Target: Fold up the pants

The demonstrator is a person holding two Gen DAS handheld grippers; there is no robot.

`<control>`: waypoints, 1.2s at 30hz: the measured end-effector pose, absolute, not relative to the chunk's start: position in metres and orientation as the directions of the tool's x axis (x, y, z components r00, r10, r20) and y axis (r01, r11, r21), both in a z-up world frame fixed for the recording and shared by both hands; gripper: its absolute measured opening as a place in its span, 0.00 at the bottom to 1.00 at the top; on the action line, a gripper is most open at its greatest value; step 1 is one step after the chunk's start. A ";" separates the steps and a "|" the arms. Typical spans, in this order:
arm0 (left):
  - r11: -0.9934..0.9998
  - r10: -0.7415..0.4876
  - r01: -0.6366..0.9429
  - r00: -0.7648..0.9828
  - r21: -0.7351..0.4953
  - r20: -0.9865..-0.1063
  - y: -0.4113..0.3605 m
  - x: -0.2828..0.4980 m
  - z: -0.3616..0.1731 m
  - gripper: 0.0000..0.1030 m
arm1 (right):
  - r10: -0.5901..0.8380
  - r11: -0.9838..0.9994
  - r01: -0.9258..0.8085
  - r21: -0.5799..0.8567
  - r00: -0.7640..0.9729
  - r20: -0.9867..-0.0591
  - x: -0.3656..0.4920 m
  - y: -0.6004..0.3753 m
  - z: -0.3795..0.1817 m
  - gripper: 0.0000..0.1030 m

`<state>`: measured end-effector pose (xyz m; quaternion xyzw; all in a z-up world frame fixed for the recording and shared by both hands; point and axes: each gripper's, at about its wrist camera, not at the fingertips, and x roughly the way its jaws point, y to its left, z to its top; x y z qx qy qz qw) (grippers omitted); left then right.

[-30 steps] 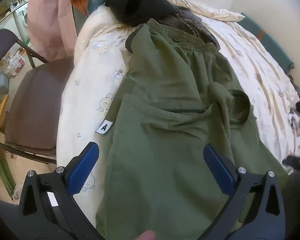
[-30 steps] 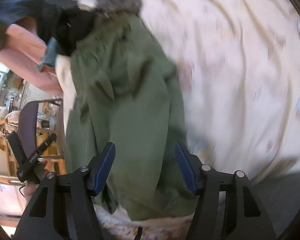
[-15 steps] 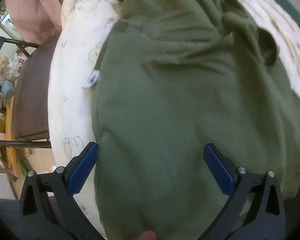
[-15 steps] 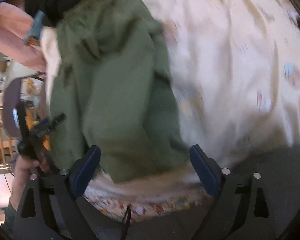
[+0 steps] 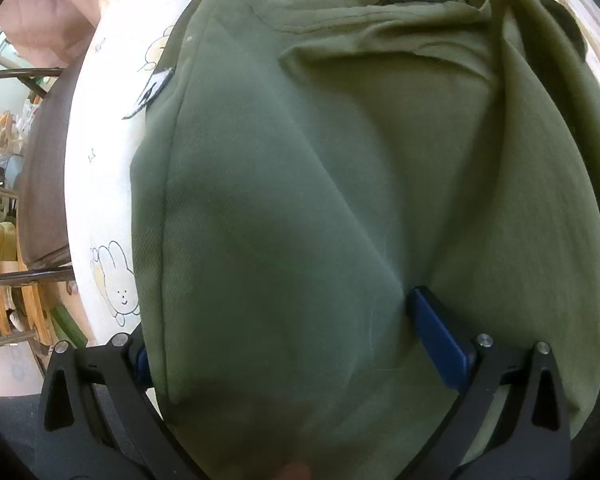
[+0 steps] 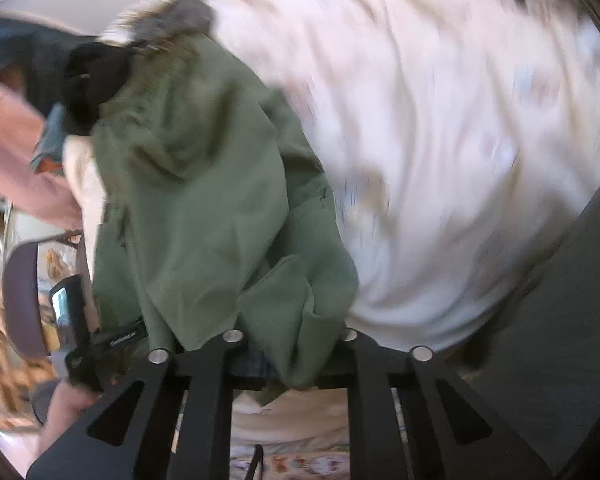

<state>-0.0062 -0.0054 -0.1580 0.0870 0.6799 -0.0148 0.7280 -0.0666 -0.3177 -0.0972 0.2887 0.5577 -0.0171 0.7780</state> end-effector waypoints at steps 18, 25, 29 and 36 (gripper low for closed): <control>0.985 0.080 0.143 0.113 0.096 -0.990 -0.009 -0.008 -0.141 1.00 | 0.244 0.857 0.382 0.346 0.290 -0.925 -0.036 -0.362 -0.092 0.74; 0.998 -0.003 0.054 0.345 0.016 -0.939 0.003 -0.006 -0.078 1.00 | 0.197 0.949 0.131 0.287 0.465 -0.863 -0.013 -0.360 -0.023 0.74; 0.999 -0.016 0.042 0.416 0.001 -0.909 0.001 -0.004 -0.066 1.00 | 0.266 0.954 0.000 0.300 0.464 -0.845 0.027 -0.342 -0.029 0.74; 1.000 -0.023 -0.006 0.394 -0.027 -0.919 0.012 0.001 -0.074 1.00 | 0.426 0.865 0.144 0.480 0.294 -0.855 0.115 -0.329 -0.114 0.52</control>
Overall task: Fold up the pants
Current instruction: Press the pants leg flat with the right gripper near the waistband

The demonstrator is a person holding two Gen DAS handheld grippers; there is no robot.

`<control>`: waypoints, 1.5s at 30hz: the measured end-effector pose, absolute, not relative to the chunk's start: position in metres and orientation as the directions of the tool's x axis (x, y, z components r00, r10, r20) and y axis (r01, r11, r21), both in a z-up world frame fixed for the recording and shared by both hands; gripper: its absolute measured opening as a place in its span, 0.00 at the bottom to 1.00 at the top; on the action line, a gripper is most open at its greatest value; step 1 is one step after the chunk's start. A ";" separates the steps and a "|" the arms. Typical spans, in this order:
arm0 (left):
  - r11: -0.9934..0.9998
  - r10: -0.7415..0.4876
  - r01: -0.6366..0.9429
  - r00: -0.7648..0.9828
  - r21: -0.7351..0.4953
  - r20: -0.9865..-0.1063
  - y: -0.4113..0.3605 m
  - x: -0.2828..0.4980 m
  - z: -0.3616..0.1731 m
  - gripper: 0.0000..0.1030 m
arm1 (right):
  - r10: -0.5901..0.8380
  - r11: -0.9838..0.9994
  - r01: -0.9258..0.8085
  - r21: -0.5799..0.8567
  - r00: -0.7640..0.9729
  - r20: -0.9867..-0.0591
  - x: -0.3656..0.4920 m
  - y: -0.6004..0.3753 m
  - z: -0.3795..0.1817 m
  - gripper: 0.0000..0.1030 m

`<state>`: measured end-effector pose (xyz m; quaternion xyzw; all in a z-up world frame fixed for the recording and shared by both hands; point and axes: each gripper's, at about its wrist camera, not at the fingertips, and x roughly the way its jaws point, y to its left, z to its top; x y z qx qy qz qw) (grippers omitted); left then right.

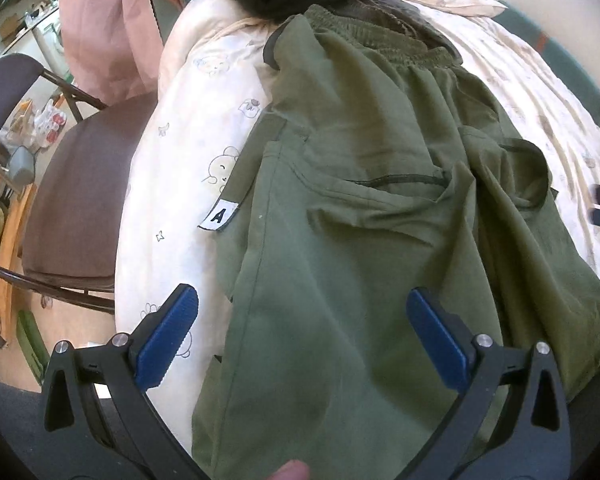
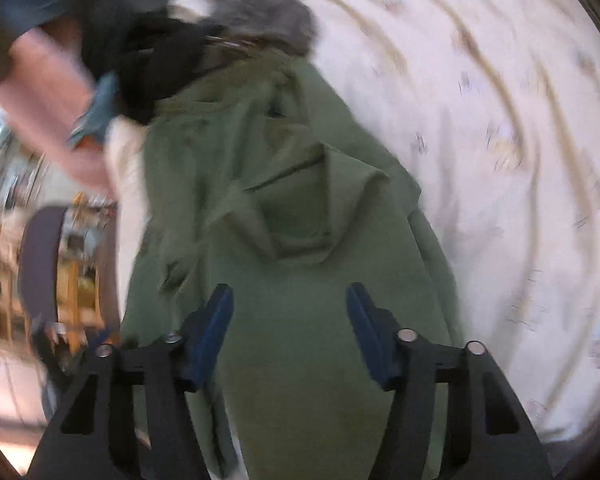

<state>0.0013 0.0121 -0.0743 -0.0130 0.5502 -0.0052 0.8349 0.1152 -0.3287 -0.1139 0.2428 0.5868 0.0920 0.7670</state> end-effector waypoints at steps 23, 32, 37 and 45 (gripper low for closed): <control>0.998 -0.058 -0.003 0.362 -0.064 -0.930 0.009 0.018 -0.083 1.00 | 0.398 0.815 0.308 0.491 0.318 -0.860 0.237 -0.394 -0.159 0.36; 0.996 -0.080 0.067 0.373 -0.059 -0.924 -0.010 0.017 -0.083 1.00 | 0.326 0.916 0.107 0.388 0.365 -0.872 0.220 -0.393 -0.134 0.72; 0.997 -0.065 0.071 0.367 -0.042 -0.928 -0.011 0.018 -0.087 1.00 | 0.296 0.949 0.039 0.312 0.230 -0.927 0.238 -0.371 -0.173 0.68; 0.999 -0.038 0.023 0.371 -0.032 -0.928 0.003 0.021 -0.087 1.00 | 0.224 0.944 0.155 0.292 0.347 -0.911 0.246 -0.393 -0.159 0.58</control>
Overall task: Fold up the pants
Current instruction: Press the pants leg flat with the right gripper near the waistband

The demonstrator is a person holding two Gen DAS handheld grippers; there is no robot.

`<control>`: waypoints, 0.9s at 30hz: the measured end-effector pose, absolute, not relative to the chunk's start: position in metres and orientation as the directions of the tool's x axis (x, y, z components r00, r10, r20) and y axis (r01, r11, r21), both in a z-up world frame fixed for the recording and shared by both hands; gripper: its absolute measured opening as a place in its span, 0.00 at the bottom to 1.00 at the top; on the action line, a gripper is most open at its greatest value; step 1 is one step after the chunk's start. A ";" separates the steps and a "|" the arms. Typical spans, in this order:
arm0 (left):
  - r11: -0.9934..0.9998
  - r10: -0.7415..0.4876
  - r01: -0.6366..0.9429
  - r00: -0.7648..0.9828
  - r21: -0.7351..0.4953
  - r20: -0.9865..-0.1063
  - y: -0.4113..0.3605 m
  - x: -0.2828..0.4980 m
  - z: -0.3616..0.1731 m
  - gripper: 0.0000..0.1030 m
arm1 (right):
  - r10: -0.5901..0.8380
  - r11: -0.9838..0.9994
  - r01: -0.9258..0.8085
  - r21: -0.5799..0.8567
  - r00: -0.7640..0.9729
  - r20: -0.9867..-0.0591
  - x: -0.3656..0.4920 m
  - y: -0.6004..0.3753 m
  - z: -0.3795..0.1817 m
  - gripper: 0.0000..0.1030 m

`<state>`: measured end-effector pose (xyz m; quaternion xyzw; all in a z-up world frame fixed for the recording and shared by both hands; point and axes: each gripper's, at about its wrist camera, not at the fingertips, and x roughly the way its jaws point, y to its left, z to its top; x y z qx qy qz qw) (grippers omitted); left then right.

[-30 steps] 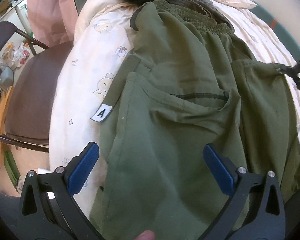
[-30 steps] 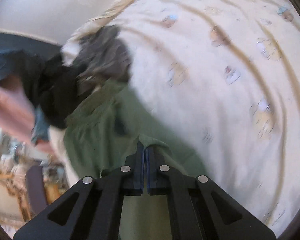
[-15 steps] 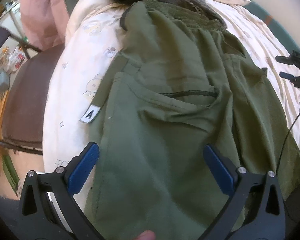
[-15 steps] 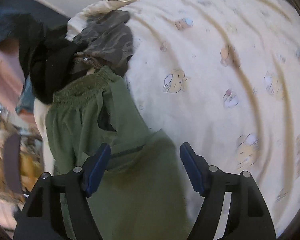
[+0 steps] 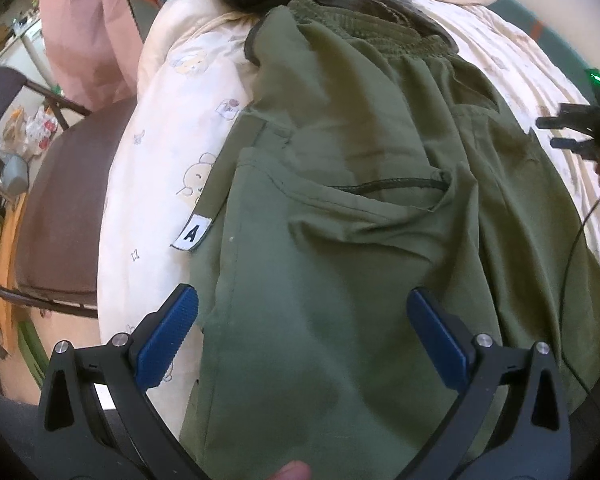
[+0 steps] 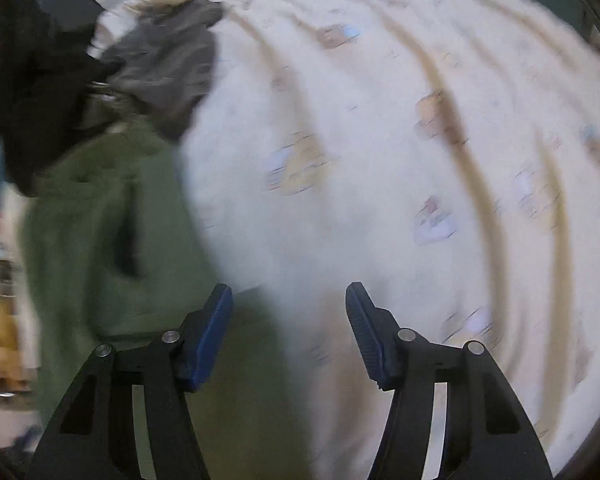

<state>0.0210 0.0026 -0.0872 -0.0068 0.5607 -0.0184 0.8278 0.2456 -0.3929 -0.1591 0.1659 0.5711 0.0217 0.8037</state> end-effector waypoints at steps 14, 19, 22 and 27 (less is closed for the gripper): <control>0.998 -0.056 -0.006 0.384 -0.064 -0.922 0.009 0.022 -0.080 1.00 | 0.179 0.961 -0.236 0.147 0.121 -0.976 0.270 -0.246 -0.183 0.51; 0.997 -0.048 -0.040 0.379 -0.068 -0.924 0.017 0.024 -0.079 1.00 | 0.099 0.991 -0.111 0.076 0.216 -0.971 0.290 -0.253 -0.186 0.51; 0.996 -0.052 -0.048 0.369 -0.075 -0.928 0.016 0.026 -0.078 1.00 | 0.185 0.982 -0.087 0.170 0.212 -0.960 0.271 -0.260 -0.167 0.53; 0.994 -0.089 -0.020 0.362 -0.103 -0.928 0.008 0.026 -0.073 1.00 | 0.322 0.937 -0.206 0.283 0.190 -0.928 0.188 -0.250 -0.109 0.64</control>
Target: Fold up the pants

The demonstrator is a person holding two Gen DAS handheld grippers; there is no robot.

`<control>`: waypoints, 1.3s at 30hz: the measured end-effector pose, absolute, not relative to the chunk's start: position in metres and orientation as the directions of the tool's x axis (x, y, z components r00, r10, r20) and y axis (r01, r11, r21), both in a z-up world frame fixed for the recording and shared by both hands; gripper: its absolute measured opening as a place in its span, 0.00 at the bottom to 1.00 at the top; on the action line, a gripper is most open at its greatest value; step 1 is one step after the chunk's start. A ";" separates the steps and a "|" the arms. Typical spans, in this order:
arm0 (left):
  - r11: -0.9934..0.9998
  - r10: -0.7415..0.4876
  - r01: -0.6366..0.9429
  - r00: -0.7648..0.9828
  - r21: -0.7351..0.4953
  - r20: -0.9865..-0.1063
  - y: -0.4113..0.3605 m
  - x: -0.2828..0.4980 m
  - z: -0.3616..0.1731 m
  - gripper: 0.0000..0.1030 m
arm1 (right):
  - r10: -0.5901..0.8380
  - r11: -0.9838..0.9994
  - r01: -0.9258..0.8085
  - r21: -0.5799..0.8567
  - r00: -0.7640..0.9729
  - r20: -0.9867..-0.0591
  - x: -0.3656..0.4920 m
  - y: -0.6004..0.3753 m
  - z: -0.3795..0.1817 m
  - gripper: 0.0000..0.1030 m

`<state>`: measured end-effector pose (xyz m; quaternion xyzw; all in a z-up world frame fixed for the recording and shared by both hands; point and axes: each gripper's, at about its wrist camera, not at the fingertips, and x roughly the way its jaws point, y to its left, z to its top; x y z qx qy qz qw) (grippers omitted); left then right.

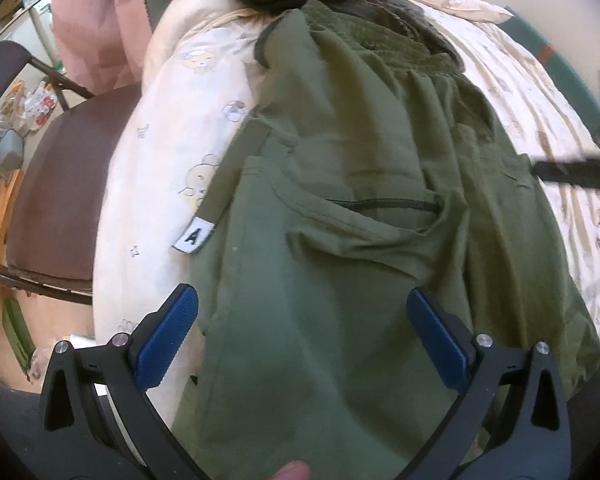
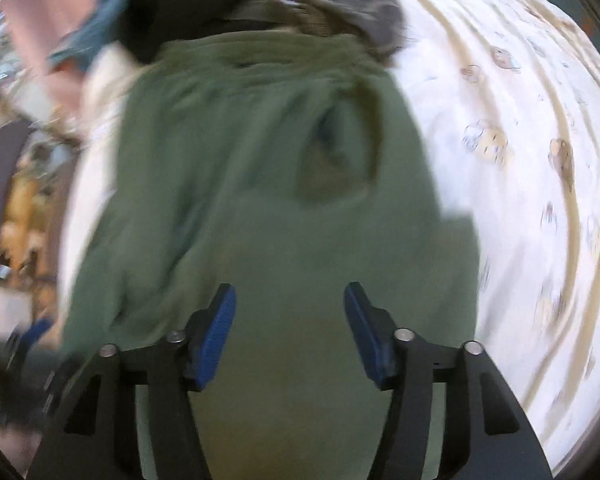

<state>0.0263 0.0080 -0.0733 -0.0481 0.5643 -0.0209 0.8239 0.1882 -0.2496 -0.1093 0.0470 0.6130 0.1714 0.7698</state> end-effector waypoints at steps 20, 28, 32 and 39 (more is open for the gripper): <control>0.998 -0.057 0.007 0.461 -0.061 -0.886 0.012 -0.003 -0.046 1.00 | 0.073 0.922 -0.388 0.014 0.139 -0.988 -0.057 -0.163 -0.132 0.65; 0.998 -0.051 -0.014 0.472 -0.066 -0.880 0.026 -0.010 -0.041 1.00 | 0.030 0.809 -0.543 -0.223 0.418 -0.908 -0.092 -0.130 -0.089 0.04; 0.998 -0.050 -0.018 0.485 -0.067 -0.873 0.028 -0.010 -0.038 1.00 | 0.095 0.751 -0.632 -0.194 0.394 -0.914 -0.121 -0.119 -0.059 0.03; 1.000 -0.020 0.001 0.480 -0.022 -0.877 0.023 -0.013 -0.041 1.00 | 0.028 0.776 -0.631 -0.006 0.045 -0.999 -0.098 -0.116 -0.148 0.16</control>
